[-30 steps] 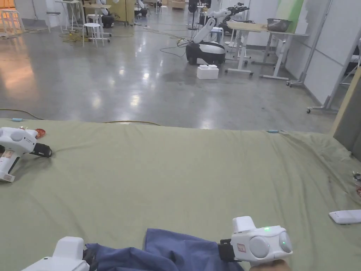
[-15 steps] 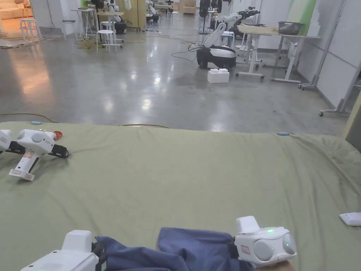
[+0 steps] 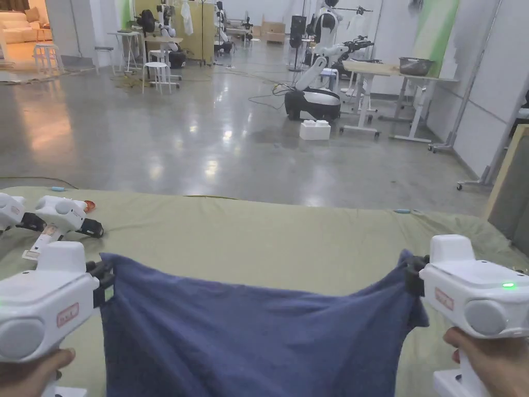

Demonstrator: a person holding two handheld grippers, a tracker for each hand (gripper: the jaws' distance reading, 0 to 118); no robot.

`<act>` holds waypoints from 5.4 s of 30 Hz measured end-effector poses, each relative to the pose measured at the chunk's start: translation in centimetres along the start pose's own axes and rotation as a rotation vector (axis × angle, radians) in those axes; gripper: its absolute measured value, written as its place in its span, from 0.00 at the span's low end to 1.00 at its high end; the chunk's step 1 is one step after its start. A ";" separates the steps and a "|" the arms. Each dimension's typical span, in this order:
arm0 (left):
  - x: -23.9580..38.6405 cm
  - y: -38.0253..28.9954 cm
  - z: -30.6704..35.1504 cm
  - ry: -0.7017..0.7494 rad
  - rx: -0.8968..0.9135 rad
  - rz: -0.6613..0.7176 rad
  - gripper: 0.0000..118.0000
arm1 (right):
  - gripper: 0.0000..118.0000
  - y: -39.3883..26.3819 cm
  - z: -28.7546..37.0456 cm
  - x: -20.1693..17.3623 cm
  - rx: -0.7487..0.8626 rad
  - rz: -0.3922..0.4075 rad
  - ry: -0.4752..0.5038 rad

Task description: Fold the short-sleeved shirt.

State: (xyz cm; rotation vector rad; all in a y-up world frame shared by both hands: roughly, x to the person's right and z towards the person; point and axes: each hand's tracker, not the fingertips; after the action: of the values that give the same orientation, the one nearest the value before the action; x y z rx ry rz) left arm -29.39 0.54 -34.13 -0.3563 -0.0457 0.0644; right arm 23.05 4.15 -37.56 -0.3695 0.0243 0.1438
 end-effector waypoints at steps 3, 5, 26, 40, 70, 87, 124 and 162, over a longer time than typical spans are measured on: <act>-0.5 3.4 1.7 0.010 0.053 0.009 0.00 | 0.02 3.0 2.1 1.6 0.060 -0.003 -0.034; -0.9 5.6 2.4 0.027 0.090 0.006 0.00 | 0.02 5.0 3.0 2.4 0.087 0.000 -0.058; -1.7 27.3 -0.2 0.113 0.238 -0.044 0.00 | 0.02 26.8 4.2 3.8 0.305 0.011 -0.161; -0.9 21.1 -3.3 0.121 0.167 -0.061 0.00 | 0.02 20.3 0.7 2.8 0.238 0.042 -0.160; -4.5 -8.0 13.2 0.092 -0.022 0.069 0.00 | 0.02 -8.9 17.6 -2.0 -0.063 0.106 -0.143; -4.3 -22.9 10.4 0.136 -0.486 0.067 0.01 | 0.03 -24.6 15.2 -3.4 -0.520 0.043 -0.096; 8.8 -9.0 9.8 0.107 0.235 -0.113 0.00 | 0.00 -10.3 12.1 -15.0 0.312 -0.103 -0.090; -2.3 -10.0 -22.6 0.049 -0.601 -0.061 0.01 | 0.00 -18.9 -0.8 -9.1 -0.141 -0.077 -0.127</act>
State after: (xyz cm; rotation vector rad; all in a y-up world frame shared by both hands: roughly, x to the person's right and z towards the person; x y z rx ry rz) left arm -29.83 -16.79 -51.89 -0.9569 -0.0266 -0.0203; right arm 16.78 -14.78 -31.11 -0.5005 -0.1257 0.0931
